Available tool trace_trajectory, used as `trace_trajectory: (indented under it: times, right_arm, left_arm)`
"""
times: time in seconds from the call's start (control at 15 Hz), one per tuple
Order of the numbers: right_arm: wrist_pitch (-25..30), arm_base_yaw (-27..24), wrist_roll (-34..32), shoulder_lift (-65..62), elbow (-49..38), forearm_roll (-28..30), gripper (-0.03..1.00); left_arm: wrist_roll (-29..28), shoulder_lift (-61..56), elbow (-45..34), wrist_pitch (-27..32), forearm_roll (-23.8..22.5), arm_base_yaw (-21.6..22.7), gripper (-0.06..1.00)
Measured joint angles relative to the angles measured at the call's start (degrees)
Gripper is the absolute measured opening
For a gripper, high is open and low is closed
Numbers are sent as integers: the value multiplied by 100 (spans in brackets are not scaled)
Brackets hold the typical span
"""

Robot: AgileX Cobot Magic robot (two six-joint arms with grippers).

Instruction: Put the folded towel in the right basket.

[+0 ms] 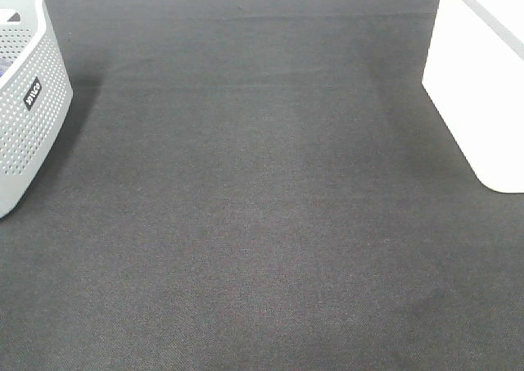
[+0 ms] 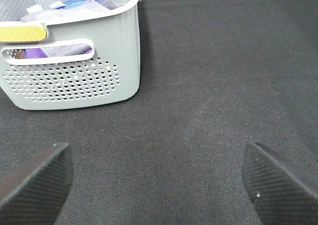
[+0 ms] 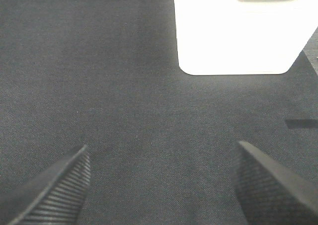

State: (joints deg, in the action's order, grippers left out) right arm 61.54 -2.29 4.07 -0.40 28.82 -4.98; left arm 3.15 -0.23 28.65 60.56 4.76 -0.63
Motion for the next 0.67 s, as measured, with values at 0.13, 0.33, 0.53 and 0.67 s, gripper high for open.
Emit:
trace_trajectory:
  times: [0.13,0.33,0.53,0.67]
  right_arm:
    - [0,0,0,0,0,0,74]
    - [0,0,0,0,0,0,74]
    - [0,0,0,0,0,0,74]
    - [0,0,0,0,0,0,74]
  left_arm:
    - [0,0,0,0,0,0,87]
    - [0,0,0,0,0,0,87]
    - [0,0,0,0,0,0,87]
    - [0,0,0,0,0,0,87]
